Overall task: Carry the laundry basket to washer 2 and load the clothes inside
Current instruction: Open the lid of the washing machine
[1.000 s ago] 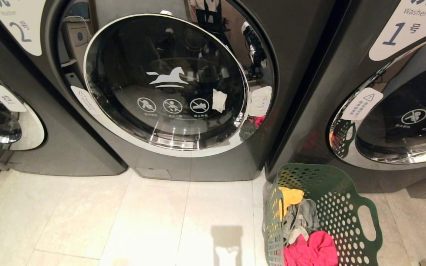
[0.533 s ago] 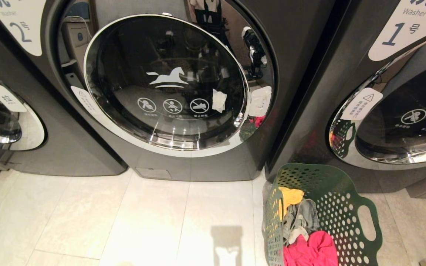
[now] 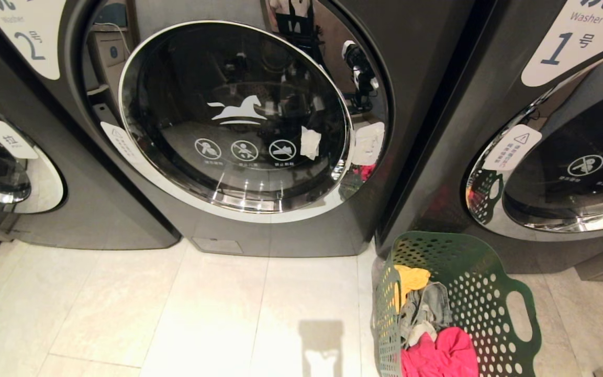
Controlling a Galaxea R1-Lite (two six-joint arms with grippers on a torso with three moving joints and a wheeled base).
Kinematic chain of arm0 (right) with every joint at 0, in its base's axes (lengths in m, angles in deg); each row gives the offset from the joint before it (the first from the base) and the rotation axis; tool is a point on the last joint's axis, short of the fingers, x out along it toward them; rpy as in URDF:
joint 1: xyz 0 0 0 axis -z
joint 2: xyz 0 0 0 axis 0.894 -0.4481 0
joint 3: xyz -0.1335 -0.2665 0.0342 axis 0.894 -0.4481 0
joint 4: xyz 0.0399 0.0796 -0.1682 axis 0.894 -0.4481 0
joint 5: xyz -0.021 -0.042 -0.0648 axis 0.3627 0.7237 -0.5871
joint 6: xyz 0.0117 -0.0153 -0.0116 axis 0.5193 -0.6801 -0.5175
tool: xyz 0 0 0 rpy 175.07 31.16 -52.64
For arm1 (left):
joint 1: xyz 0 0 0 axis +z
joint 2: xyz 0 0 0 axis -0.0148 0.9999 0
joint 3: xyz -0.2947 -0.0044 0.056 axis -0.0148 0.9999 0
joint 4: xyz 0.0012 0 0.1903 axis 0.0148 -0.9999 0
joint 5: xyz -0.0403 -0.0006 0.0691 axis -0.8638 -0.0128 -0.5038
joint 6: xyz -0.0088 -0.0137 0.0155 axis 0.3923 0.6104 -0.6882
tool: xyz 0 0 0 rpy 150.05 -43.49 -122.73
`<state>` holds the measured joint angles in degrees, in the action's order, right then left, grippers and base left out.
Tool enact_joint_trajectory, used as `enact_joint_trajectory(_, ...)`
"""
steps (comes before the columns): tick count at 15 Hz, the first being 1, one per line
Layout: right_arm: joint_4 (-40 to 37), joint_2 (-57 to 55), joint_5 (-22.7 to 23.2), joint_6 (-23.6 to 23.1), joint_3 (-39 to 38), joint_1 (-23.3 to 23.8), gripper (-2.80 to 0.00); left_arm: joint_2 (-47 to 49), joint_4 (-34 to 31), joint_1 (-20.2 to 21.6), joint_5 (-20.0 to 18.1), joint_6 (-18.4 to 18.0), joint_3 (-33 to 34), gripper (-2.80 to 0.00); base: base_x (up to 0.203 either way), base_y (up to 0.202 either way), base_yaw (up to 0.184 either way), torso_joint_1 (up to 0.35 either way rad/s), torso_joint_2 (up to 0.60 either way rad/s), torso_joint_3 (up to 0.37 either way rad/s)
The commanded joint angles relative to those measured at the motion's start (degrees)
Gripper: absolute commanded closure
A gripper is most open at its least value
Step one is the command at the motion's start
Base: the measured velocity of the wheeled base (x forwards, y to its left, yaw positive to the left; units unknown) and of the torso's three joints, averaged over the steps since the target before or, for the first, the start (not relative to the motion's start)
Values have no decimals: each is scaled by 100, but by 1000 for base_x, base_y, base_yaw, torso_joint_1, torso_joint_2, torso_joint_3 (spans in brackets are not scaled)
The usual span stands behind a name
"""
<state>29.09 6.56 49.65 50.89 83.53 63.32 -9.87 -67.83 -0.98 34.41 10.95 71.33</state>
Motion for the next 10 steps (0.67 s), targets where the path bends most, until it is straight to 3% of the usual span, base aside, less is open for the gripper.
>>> enact_joint_trajectory(1,5,-2,-37,28,-11,-3,0,-97,-38,-4,67,82,8,0,0,0,0,0,0,0)
enact_joint_trajectory(10,5,-2,-137,81,-11,-3,0,-97,-11,-4,146,64,26,0,0,0,0,0,0,0)
